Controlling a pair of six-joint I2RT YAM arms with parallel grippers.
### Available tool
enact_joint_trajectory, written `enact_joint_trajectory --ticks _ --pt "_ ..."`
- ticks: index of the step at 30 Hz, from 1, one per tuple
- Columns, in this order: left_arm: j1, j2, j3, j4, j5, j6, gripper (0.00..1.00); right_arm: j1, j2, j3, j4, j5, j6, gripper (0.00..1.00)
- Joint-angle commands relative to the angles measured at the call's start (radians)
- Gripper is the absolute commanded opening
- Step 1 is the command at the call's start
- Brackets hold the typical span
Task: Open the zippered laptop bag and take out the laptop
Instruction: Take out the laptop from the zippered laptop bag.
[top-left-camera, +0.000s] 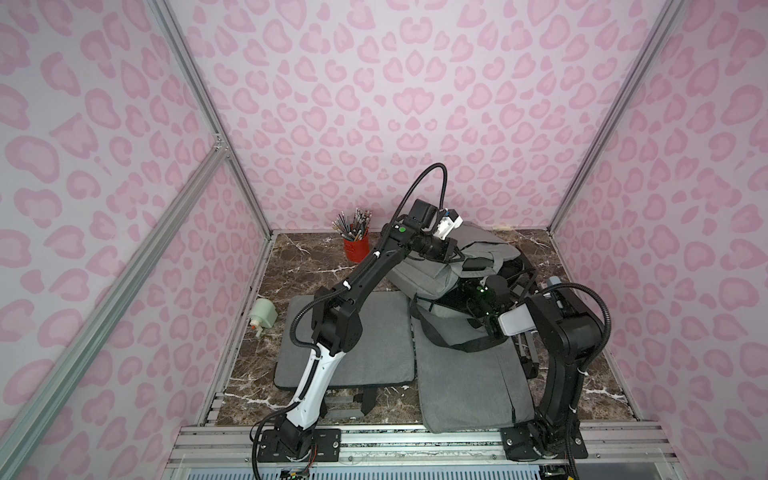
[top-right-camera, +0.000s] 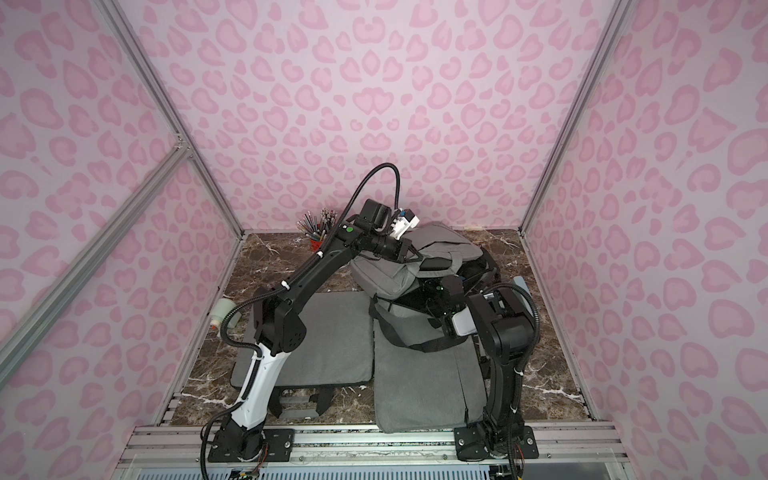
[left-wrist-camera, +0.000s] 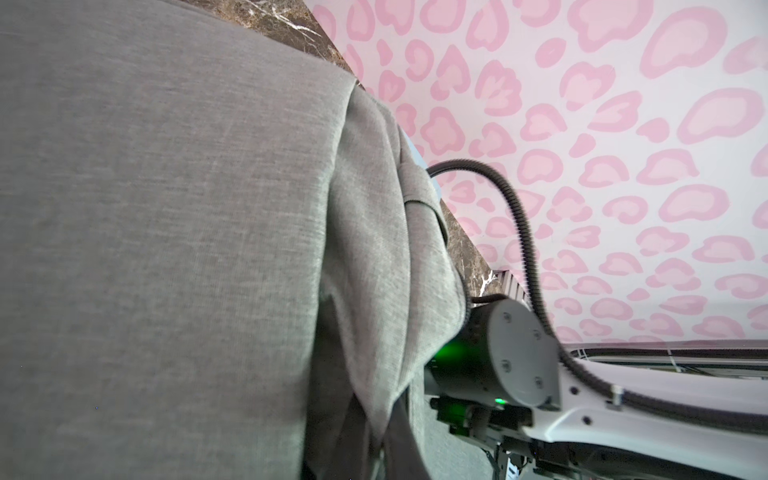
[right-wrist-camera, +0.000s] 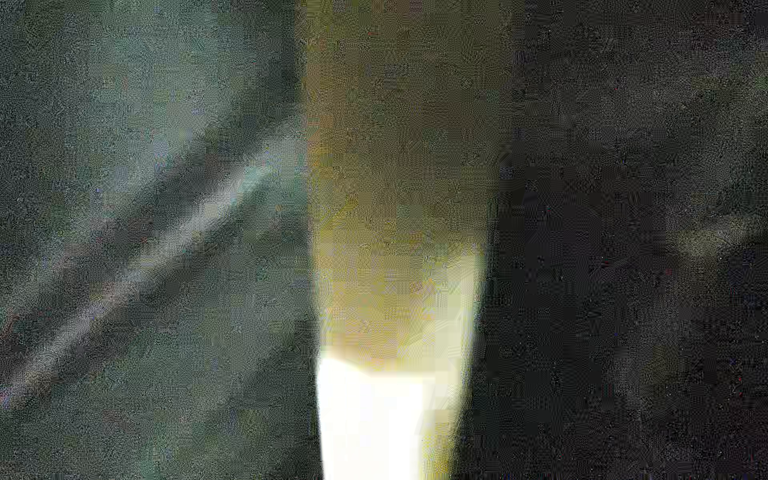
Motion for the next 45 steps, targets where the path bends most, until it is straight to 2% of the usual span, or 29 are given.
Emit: enact_joint_trajectory --ticks 1,5,10,16,22,31,37,45 --pt "0.005 0.009 0.012 -0.020 -0.002 0.087 0.01 0.001 -0.069 -0.028 0.114 0.014 -0.069 0.00" --pt "0.006 0.017 0.010 -0.052 -0.035 0.149 0.02 -0.005 -0.153 -0.092 0.120 0.039 -0.064 0.00" --pt "0.011 0.024 0.011 -0.050 -0.069 0.167 0.02 -0.012 -0.261 -0.167 0.099 0.045 -0.043 0.00" --pt "0.012 0.029 0.008 -0.040 -0.108 0.264 0.02 -0.038 -0.468 -0.274 -0.040 0.053 -0.091 0.00" --pt "0.011 0.045 0.010 -0.021 -0.178 0.342 0.02 -0.069 -0.698 -0.322 -0.332 0.022 -0.167 0.00" --pt "0.000 0.091 0.011 0.087 -0.186 0.268 0.02 -0.088 -0.928 -0.370 -0.559 -0.025 -0.172 0.00" --pt "0.001 0.117 0.015 0.094 -0.277 0.171 0.02 -0.089 -1.107 -0.390 -0.756 0.029 -0.186 0.00" --pt "-0.032 0.122 0.017 0.109 -0.287 0.082 0.01 -0.050 -1.094 -0.399 -0.763 -0.026 -0.214 0.00"
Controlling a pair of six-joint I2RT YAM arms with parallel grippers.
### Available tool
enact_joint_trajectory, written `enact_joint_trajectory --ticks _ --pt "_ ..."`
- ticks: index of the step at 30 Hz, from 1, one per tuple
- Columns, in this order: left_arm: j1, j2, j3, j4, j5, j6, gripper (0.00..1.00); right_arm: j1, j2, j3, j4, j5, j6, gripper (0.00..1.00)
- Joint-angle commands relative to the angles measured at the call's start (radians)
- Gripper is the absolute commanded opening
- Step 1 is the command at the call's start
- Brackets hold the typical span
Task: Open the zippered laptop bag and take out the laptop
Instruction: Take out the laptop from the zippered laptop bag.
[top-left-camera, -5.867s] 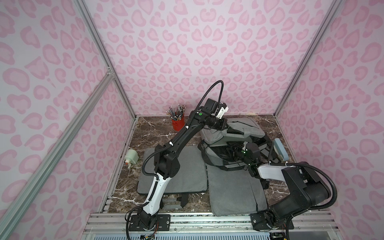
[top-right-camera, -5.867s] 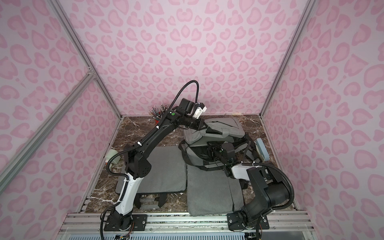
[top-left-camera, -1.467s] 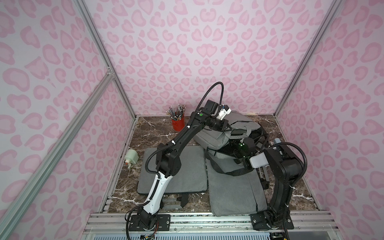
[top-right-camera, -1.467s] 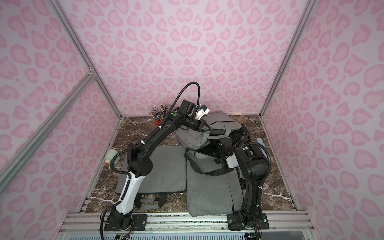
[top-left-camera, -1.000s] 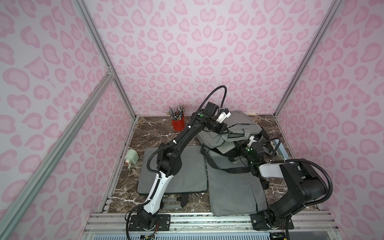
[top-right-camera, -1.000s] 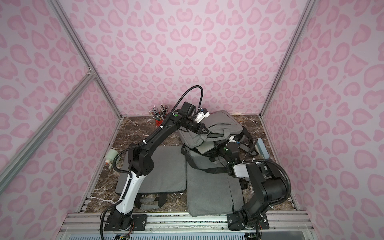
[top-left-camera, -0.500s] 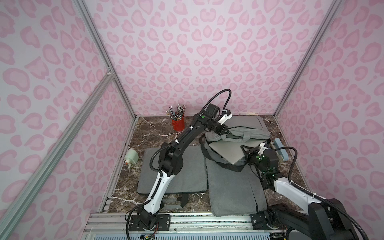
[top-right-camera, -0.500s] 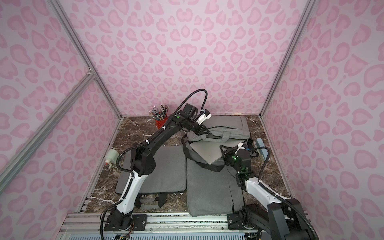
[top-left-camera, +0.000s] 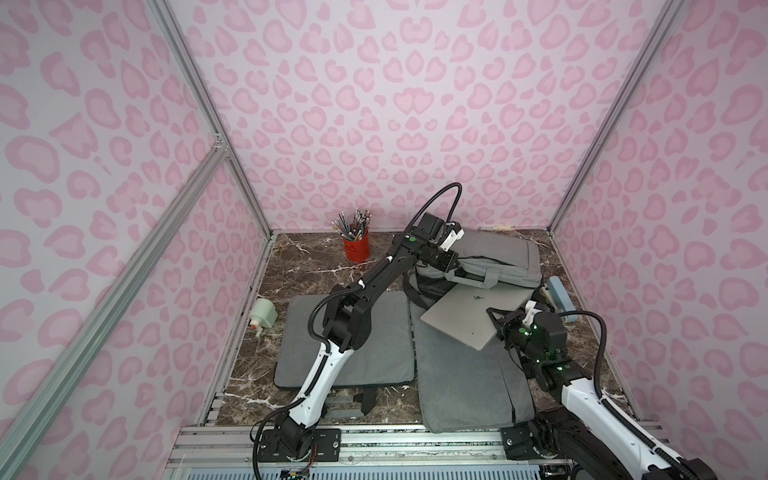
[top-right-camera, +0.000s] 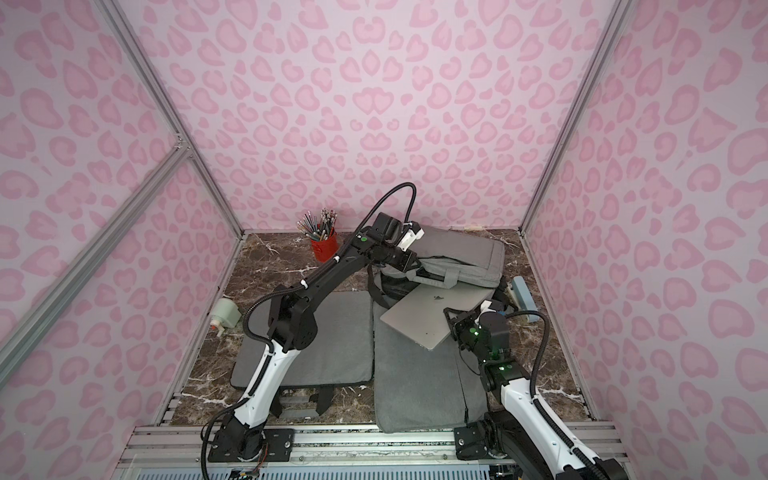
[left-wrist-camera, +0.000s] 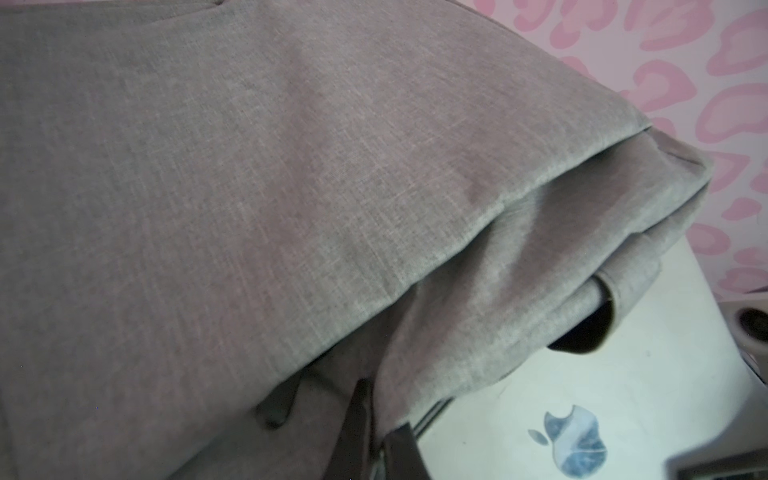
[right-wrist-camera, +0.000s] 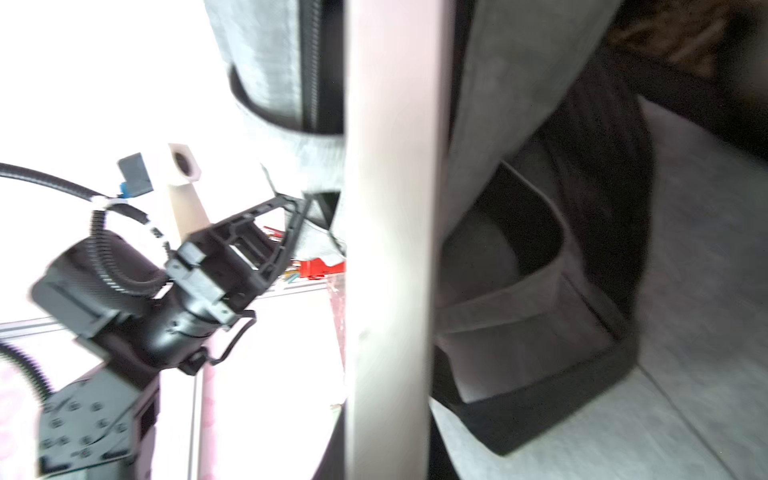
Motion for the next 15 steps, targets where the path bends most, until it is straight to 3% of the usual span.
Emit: enact_joint_trajectory --ticks 1,8,15 --pt "-0.013 -0.002 0.015 0.032 -0.040 -0.064 0.02 0.029 0.023 0.038 0.146 -0.005 -0.051 0.00" --pt "-0.014 0.026 0.089 -0.049 -0.235 -0.142 0.02 0.104 0.017 0.093 0.093 0.013 -0.062 0.00" --pt "-0.016 0.029 0.089 -0.049 -0.303 -0.165 0.01 0.107 -0.117 0.130 -0.070 0.078 -0.067 0.00"
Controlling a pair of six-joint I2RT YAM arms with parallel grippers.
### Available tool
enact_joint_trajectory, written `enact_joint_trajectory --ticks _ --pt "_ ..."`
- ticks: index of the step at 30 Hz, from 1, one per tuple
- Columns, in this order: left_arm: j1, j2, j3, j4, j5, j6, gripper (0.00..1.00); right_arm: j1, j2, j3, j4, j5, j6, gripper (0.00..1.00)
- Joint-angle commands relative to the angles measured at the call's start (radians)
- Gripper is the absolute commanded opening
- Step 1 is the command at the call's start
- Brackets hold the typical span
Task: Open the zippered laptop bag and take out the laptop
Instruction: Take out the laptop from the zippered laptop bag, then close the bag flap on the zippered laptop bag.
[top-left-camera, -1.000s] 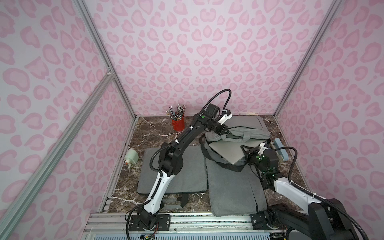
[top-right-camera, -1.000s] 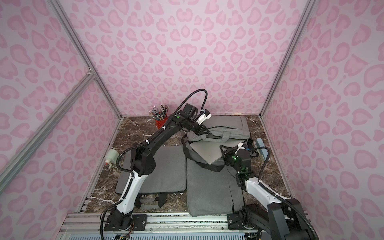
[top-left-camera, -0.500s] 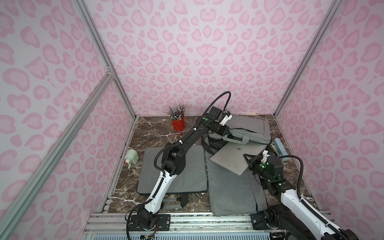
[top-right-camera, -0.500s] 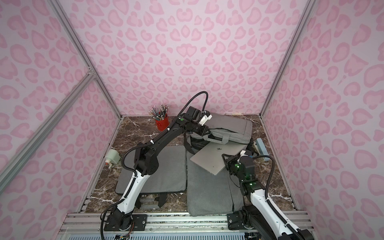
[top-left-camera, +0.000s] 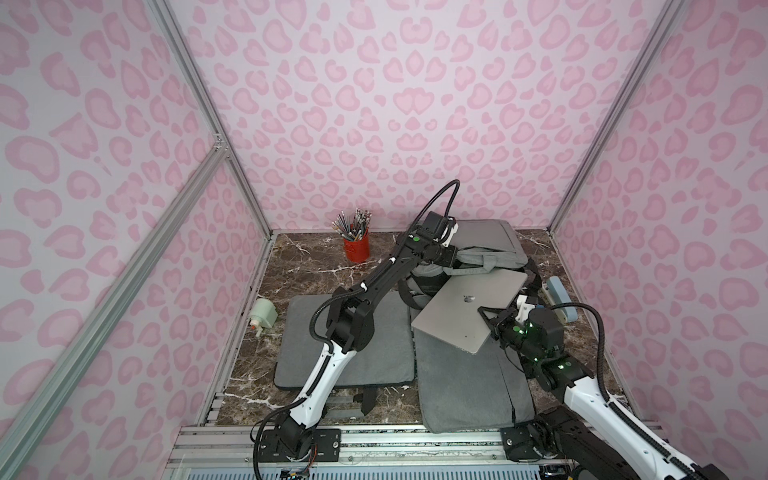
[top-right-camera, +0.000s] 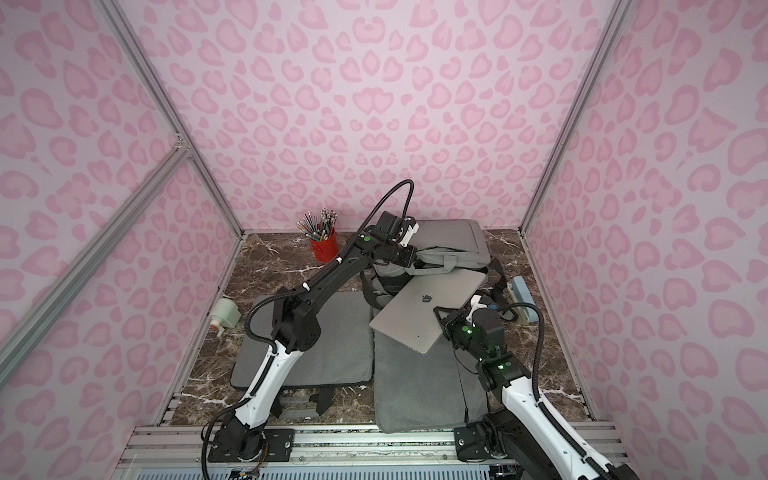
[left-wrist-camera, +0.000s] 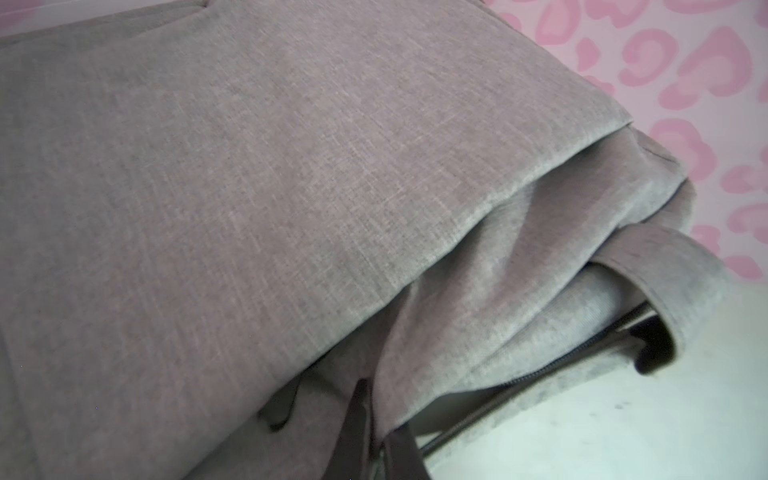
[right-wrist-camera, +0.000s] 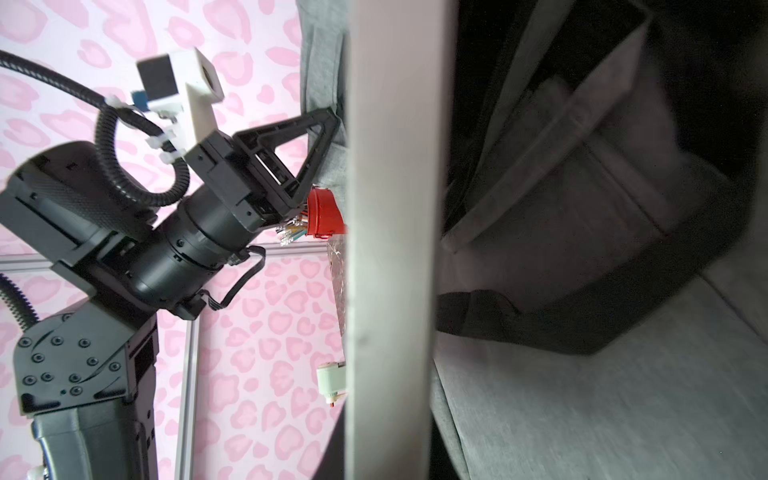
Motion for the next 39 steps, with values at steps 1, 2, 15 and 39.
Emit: enact_joint_trajectory --ticks 1,2,15,39 --pt "0.001 0.008 0.010 -0.012 -0.047 -0.027 0.02 0.002 -0.053 0.044 0.044 0.047 -0.029 0.00" --pt "0.000 0.011 0.010 -0.011 -0.041 -0.026 0.01 -0.001 -0.062 0.061 0.007 0.049 -0.036 0.00" --pt "0.003 0.017 -0.051 0.032 0.088 0.213 0.05 -0.251 -0.089 0.283 -0.264 0.040 -0.239 0.00" --pt "-0.087 -0.495 -0.735 0.158 0.237 0.316 0.62 -0.630 0.184 0.477 -0.189 -0.072 -0.529 0.00"
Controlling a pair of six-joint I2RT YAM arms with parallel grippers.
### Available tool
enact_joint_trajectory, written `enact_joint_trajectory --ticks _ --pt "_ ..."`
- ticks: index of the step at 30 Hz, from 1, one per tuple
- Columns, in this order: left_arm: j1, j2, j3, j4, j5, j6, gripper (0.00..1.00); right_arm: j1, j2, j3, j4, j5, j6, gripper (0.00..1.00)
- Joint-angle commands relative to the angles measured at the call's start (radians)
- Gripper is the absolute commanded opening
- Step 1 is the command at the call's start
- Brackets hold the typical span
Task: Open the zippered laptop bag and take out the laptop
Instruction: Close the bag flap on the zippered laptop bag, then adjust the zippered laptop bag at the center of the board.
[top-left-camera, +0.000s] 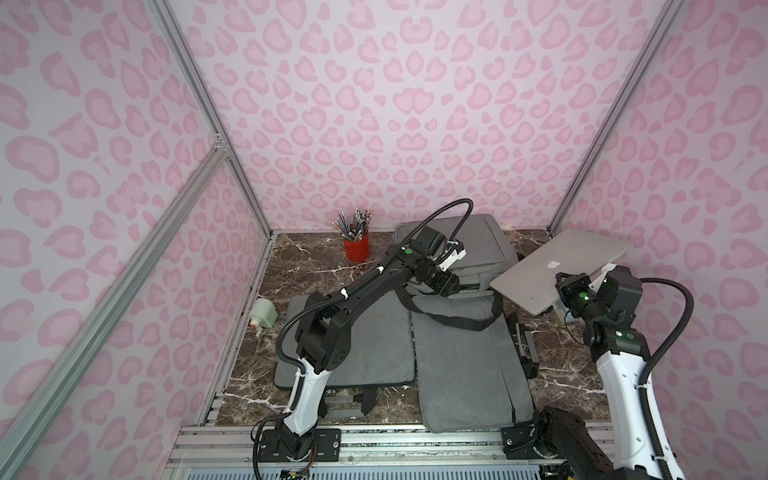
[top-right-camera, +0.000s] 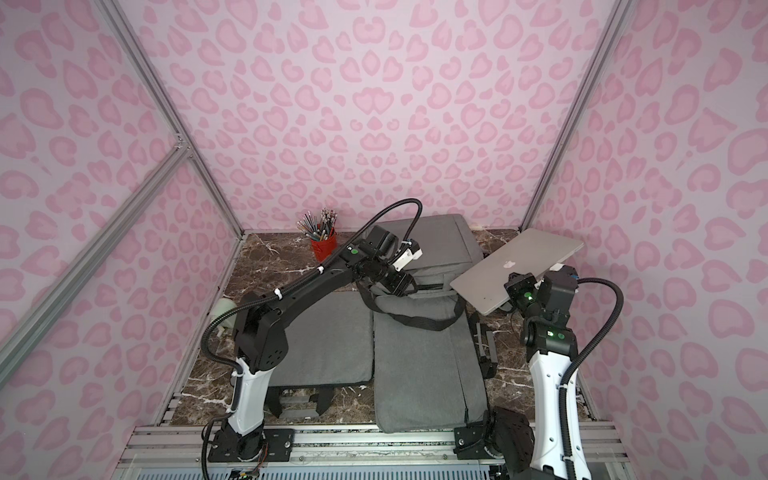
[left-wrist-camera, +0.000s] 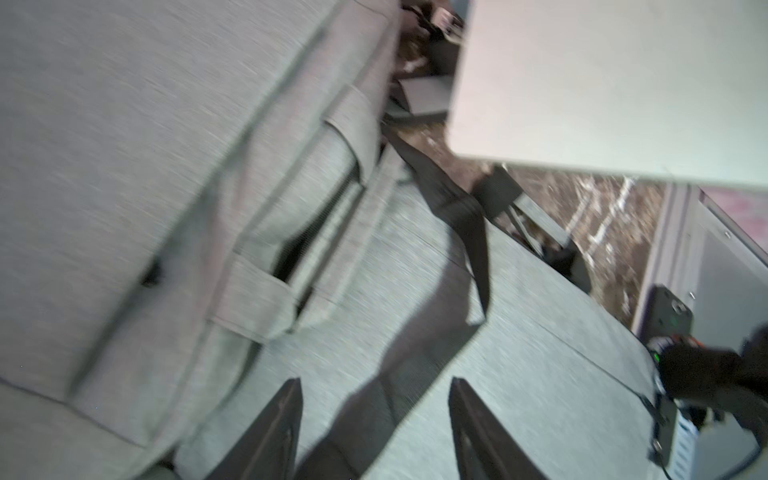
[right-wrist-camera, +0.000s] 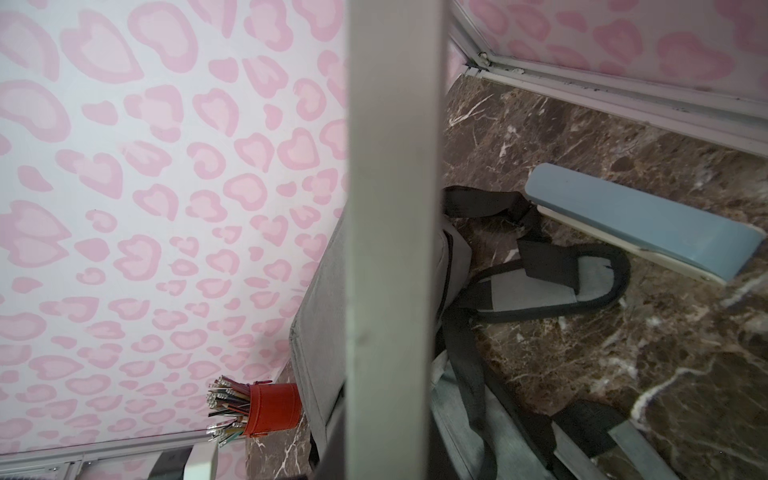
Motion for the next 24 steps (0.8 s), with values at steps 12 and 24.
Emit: enact_joint_trajectory --ticks 12,24 --pt "-0.139 0.021 -0.177 0.215 0.034 0.205 0.64 -0.037 0.085 0.042 0.140 -0.037 -0.127 0.00" --pt "-0.162 0.171 -0.063 0.208 -0.081 0.211 0.24 -0.052 0.071 0.007 0.139 -0.068 -0.134 0.00"
